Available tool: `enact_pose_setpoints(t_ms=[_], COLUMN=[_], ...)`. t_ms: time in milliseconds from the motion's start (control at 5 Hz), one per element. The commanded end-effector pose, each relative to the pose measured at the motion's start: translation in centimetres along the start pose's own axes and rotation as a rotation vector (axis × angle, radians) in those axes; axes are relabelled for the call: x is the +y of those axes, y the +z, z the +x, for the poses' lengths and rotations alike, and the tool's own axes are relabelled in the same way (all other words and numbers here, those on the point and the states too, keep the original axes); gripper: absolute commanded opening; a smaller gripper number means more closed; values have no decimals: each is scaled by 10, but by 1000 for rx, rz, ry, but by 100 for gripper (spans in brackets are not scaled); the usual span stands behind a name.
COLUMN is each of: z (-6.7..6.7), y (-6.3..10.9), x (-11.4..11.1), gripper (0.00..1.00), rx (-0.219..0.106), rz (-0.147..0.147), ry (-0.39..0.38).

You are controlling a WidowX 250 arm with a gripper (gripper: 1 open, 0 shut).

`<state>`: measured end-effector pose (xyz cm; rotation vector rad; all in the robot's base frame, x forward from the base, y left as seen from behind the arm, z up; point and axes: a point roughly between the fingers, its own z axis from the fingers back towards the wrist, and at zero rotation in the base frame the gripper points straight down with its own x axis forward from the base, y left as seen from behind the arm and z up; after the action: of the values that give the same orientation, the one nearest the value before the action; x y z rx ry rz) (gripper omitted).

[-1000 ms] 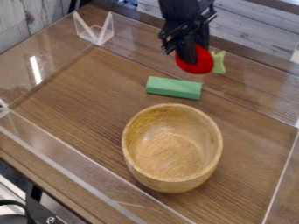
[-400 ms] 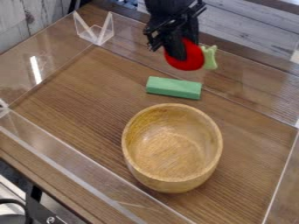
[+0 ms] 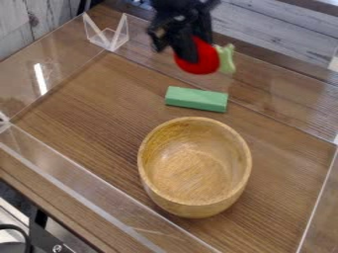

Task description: Move the red object to the left side of the table

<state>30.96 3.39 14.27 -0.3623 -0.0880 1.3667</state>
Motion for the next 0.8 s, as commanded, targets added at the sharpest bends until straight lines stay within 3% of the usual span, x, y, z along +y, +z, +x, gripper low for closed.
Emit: enact_pose_setpoints(t_ms=[0, 200, 400, 600], z=[23, 44, 56, 57], y=[19, 24, 31, 32], x=[18, 28, 37, 47], gripper=[0, 0, 0, 0], rx=[-31, -28, -25, -32], rz=[-45, -43, -42, -48], ry=[1, -19, -36, -34])
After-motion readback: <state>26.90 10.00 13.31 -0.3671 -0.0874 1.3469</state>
